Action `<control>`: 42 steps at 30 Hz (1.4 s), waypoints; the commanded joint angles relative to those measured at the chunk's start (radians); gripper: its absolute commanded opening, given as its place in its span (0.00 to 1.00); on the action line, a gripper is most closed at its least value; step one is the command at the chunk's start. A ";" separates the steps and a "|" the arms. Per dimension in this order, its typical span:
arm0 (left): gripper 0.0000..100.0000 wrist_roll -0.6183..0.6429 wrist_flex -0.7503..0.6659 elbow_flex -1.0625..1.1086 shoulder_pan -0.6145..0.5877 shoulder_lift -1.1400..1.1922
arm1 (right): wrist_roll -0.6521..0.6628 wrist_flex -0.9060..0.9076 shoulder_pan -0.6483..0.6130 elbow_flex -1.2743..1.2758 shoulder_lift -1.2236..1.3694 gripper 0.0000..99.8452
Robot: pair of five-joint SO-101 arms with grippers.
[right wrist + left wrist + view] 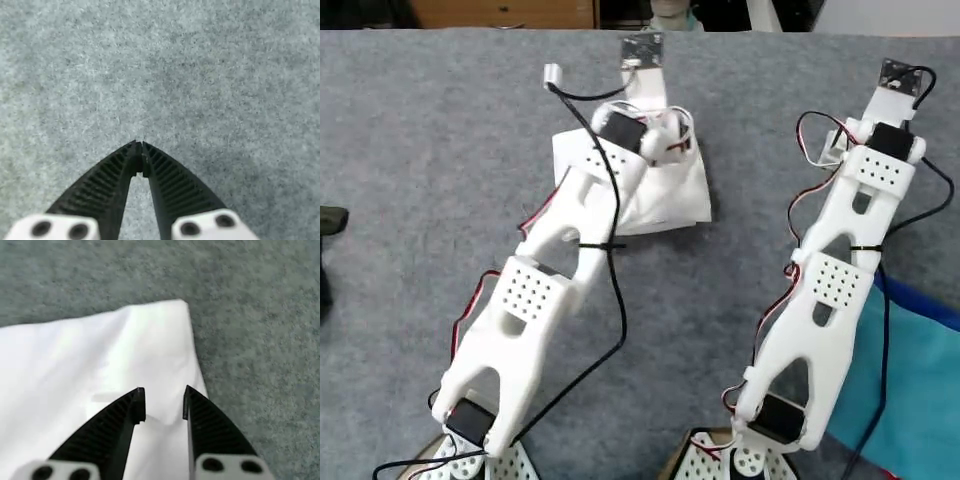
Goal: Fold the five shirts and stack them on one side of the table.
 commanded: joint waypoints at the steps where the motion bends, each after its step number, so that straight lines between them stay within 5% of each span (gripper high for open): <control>1: 0.06 0.006 0.038 -0.006 -0.026 -0.021 | -0.006 -0.015 0.007 -0.042 -0.013 0.00; 17: 0.02 0.012 0.029 0.017 0.020 0.096 | -0.006 -0.015 0.007 -0.042 -0.013 0.00; 29: 0.02 0.011 0.264 -0.224 0.112 0.105 | -0.008 -0.028 0.007 -0.042 -0.013 0.00; 37: 0.02 0.009 0.270 -0.178 0.176 0.107 | -0.006 -0.029 0.010 -0.042 -0.013 0.00; 42: 0.02 0.005 0.216 -0.184 0.094 0.097 | -0.006 -0.029 0.012 -0.042 -0.013 0.00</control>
